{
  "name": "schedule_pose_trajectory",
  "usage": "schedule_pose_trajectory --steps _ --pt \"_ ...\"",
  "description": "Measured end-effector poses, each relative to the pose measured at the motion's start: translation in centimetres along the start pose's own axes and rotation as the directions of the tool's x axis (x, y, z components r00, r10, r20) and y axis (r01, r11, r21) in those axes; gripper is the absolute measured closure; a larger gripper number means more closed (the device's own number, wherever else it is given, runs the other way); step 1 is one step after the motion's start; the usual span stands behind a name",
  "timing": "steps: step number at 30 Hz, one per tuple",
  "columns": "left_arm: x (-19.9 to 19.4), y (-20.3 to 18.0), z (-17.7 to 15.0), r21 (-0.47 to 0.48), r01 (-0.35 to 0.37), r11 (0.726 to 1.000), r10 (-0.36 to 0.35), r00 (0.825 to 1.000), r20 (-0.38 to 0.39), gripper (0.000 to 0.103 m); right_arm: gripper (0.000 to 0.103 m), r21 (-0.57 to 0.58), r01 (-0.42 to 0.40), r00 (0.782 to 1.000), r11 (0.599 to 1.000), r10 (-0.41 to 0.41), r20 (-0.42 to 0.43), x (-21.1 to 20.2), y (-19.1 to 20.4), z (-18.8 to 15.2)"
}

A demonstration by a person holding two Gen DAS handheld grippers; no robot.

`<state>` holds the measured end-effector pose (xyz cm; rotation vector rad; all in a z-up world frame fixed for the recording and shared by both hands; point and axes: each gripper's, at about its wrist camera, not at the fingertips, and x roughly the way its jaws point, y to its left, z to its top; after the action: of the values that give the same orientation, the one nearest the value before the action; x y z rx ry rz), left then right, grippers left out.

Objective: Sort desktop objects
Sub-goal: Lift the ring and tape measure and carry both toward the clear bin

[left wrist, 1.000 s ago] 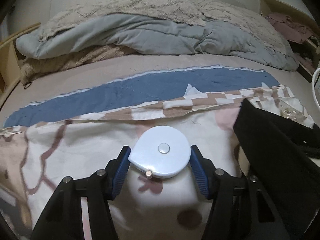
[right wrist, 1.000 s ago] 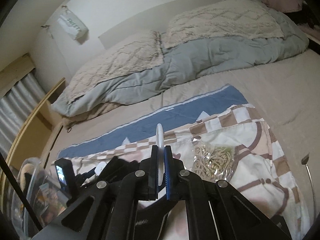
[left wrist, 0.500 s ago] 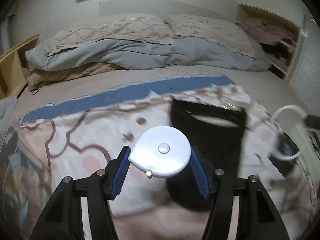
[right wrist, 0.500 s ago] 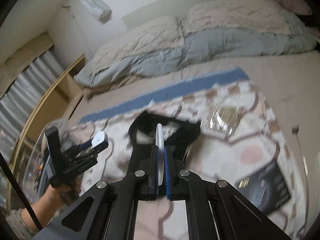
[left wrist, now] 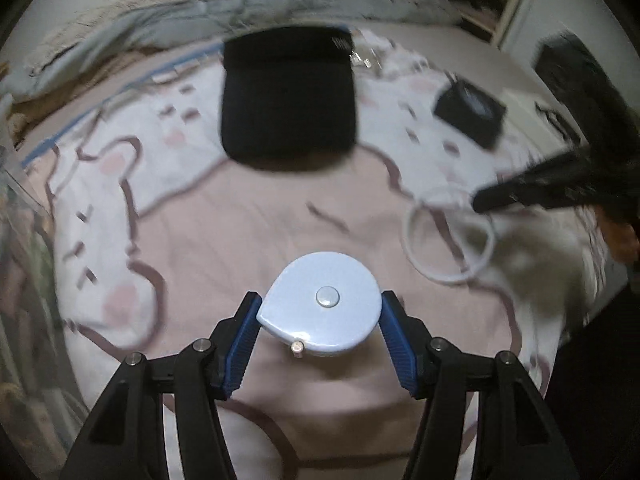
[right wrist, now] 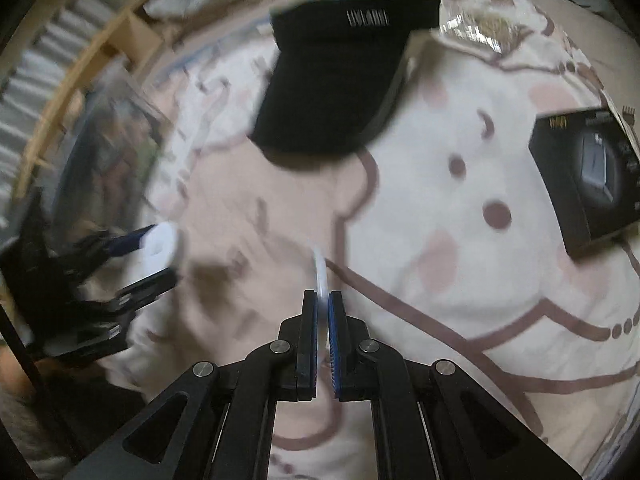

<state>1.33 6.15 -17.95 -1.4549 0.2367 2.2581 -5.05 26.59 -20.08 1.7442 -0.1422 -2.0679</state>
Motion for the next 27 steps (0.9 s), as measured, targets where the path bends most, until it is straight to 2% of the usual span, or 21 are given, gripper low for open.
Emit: schedule_pose_trajectory --steps 4,7,9,10,11,13,16,21,25,27 --pt "1.1 -1.0 -1.4 0.023 0.009 1.0 -0.009 1.0 -0.021 0.044 0.097 -0.036 0.08 0.995 0.996 -0.082 -0.054 2.7 -0.3 -0.8" --pt "0.6 -1.2 -2.1 0.033 0.019 0.999 -0.019 1.0 -0.014 0.044 0.094 -0.032 0.084 0.995 0.996 -0.085 -0.051 3.3 -0.6 -1.2" --pt "0.0 -0.8 -2.1 0.036 0.02 0.999 -0.02 1.0 0.001 0.044 0.059 -0.035 0.072 0.997 0.997 -0.074 -0.033 2.9 -0.4 -1.3" --pt "-0.1 -0.6 -2.0 0.034 0.019 0.999 -0.019 1.0 0.008 0.044 0.02 -0.04 0.071 0.997 0.997 -0.072 -0.02 2.6 -0.3 -1.3" --pt "-0.3 -0.4 -1.9 0.029 0.017 0.999 -0.018 1.0 0.014 0.044 0.01 -0.046 0.071 0.997 0.996 -0.072 -0.004 2.3 0.0 -1.4" --pt "-0.7 0.1 -1.7 0.017 0.017 1.0 -0.018 0.999 0.027 0.044 0.01 -0.078 0.079 0.997 0.994 -0.078 0.016 1.9 0.7 -1.2" --pt "-1.3 0.4 -1.4 -0.001 0.022 1.0 -0.022 0.999 0.046 0.044 0.01 -0.156 0.133 0.991 0.979 -0.13 0.024 2.4 2.3 -1.0" --pt "-2.3 0.3 -1.1 -0.007 0.031 1.0 -0.03 0.997 0.072 0.044 0.01 -0.276 0.192 0.979 0.942 -0.202 -0.006 4.5 4.1 -1.8" --pt "-2.8 0.3 -1.2 -0.014 0.035 0.999 -0.034 0.996 0.078 0.044 0.01 -0.314 0.254 0.96 0.915 -0.278 -0.032 6.7 4.6 -2.3" --pt "-3.2 0.3 -1.2 -0.013 0.036 0.999 -0.034 0.996 0.083 0.044 0.019 -0.301 0.259 0.958 0.918 -0.284 -0.041 6.7 4.3 -2.2"
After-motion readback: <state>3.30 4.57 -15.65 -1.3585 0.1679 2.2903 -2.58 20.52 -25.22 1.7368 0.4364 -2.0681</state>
